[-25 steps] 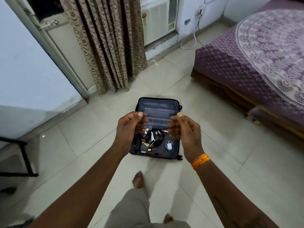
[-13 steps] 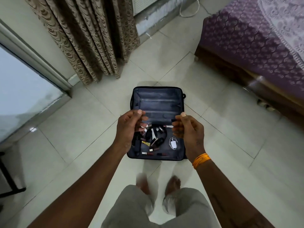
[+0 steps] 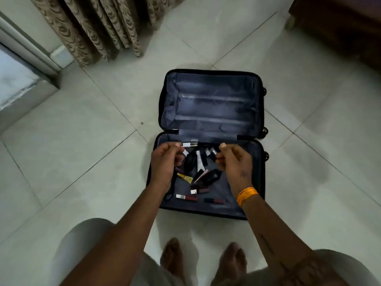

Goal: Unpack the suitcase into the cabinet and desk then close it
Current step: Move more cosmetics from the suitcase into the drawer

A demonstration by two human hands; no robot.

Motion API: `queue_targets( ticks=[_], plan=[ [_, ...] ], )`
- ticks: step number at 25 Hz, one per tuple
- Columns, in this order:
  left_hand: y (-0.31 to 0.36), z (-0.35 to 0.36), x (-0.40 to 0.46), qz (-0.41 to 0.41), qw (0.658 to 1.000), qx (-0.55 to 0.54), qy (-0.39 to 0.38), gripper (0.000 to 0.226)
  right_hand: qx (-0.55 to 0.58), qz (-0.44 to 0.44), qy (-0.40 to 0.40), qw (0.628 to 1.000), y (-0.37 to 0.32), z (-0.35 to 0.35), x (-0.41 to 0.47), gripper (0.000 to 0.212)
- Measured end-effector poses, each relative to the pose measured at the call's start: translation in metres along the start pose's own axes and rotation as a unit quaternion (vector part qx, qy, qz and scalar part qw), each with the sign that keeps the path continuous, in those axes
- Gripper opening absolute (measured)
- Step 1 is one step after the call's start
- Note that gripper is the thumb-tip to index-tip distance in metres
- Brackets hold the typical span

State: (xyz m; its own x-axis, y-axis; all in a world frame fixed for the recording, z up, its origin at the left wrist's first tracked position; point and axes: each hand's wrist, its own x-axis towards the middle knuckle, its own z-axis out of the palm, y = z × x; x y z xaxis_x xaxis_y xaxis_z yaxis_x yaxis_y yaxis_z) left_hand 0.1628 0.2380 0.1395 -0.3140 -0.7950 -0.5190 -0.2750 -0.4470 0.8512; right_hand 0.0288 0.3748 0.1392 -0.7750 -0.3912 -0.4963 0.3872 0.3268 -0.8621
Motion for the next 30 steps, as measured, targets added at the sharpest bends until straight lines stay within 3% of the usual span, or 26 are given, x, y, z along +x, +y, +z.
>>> queue_targets(
  ticks=[7,9,11,14,16,19,21,25,30],
  plan=[
    [-0.160,-0.002,0.105,-0.021,0.996,0.056,0.065,0.012,-0.258,-0.076,-0.075,0.960,0.160,0.034,0.122,0.010],
    [-0.189,-0.008,0.125,-0.008,0.989,0.116,0.094,0.010,-0.370,-0.130,-0.068,0.918,0.184,0.045,0.146,0.011],
    [-0.210,-0.018,0.136,-0.002,0.982,0.166,0.092,0.014,-0.478,-0.168,-0.069,0.859,0.197,0.052,0.160,0.030],
    [-0.221,-0.028,0.135,-0.021,0.983,0.156,0.100,0.009,-0.602,-0.158,-0.093,0.777,0.211,0.061,0.166,0.056],
    [-0.224,-0.033,0.132,-0.031,0.982,0.150,0.113,0.016,-0.648,-0.156,-0.082,0.741,0.219,0.067,0.166,0.056],
    [-0.227,-0.034,0.133,-0.033,0.980,0.144,0.130,0.019,-0.647,-0.182,-0.058,0.738,0.213,0.074,0.170,0.038],
    [-0.227,-0.032,0.134,0.002,0.972,0.198,0.127,0.016,-0.645,-0.178,-0.055,0.741,0.210,0.075,0.175,0.037],
    [-0.228,-0.027,0.123,0.093,0.931,0.342,0.088,0.010,-0.645,-0.177,-0.066,0.740,0.212,0.073,0.179,0.046],
    [-0.236,-0.020,0.124,0.180,0.863,0.470,0.050,0.022,-0.621,-0.192,-0.064,0.757,0.214,0.070,0.184,0.043]
  ],
)
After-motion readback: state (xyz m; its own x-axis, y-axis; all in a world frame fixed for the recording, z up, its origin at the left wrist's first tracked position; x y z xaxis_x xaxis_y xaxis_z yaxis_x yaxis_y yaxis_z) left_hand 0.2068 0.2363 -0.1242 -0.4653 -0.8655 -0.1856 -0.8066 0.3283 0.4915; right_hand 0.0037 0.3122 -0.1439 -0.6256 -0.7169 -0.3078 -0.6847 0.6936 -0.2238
